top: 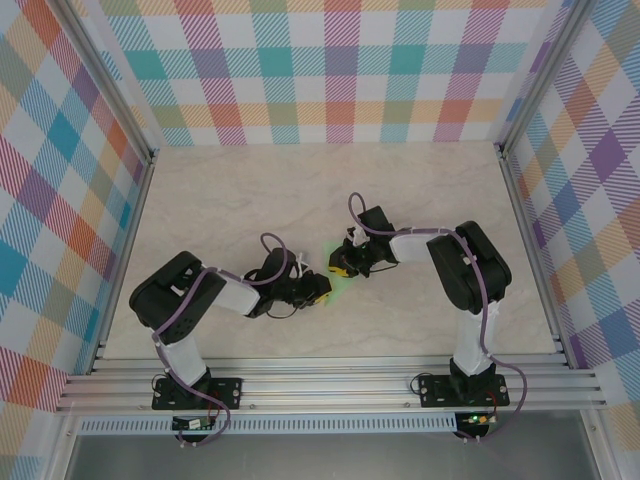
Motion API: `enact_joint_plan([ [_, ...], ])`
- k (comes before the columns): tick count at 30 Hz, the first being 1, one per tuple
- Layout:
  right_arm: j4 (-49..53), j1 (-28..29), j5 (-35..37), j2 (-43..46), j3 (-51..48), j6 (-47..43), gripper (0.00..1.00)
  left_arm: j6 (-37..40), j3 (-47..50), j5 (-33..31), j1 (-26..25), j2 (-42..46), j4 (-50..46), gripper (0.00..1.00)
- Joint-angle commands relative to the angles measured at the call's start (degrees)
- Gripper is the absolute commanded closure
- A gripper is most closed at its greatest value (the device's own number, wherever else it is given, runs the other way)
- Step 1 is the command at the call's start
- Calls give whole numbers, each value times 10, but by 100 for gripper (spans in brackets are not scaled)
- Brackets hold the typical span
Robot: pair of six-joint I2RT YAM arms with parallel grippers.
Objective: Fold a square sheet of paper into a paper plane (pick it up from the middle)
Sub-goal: Fourth fold the wing at the center of the table.
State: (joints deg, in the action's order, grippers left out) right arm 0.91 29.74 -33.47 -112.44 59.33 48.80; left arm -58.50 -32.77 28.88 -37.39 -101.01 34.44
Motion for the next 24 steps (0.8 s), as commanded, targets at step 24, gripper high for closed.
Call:
enact_joint_plan([
  [24, 45, 3, 38, -32, -15, -7, 82, 168, -112, -87, -18, -6, -367, 88],
])
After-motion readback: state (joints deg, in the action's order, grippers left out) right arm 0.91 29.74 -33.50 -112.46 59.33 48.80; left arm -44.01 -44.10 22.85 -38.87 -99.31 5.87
